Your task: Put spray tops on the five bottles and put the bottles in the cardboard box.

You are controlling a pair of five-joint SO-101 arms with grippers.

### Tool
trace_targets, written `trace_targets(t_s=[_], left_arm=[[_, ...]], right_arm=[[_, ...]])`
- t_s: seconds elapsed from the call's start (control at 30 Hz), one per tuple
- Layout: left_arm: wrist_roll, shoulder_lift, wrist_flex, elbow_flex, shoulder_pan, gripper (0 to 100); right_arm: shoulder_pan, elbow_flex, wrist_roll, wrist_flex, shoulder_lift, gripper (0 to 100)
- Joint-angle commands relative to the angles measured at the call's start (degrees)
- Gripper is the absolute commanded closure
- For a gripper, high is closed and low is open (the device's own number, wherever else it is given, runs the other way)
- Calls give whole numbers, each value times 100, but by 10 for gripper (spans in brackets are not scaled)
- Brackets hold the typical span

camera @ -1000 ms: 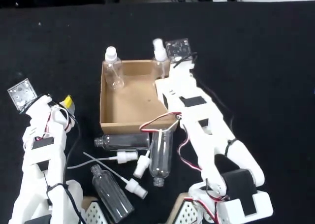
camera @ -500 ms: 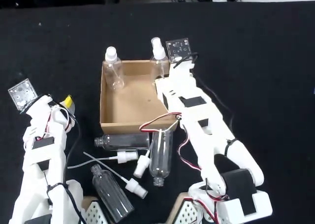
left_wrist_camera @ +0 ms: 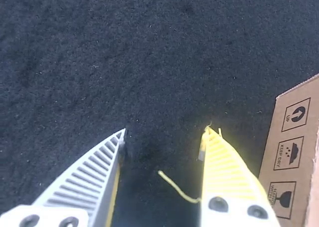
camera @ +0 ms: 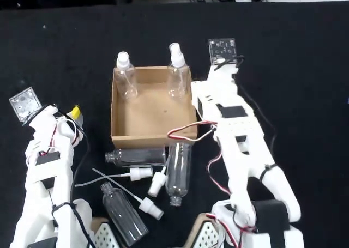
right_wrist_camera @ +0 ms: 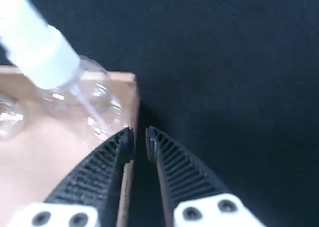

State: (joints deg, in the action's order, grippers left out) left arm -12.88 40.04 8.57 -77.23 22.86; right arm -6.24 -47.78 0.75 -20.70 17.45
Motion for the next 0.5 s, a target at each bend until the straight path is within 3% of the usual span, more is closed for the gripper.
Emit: trace_targets(t_s=[0.0,0.27,0.47], left_arm=[[35,53,-79,48,-66,784],[35,35,-70,48,-66,784],[35,35,-70,48,-66,784]], right_arm=[[431,84,26,176,-84,988],[967,699,-35,-1635,690,982],[1284,1323,-1116,-3297,998,881]])
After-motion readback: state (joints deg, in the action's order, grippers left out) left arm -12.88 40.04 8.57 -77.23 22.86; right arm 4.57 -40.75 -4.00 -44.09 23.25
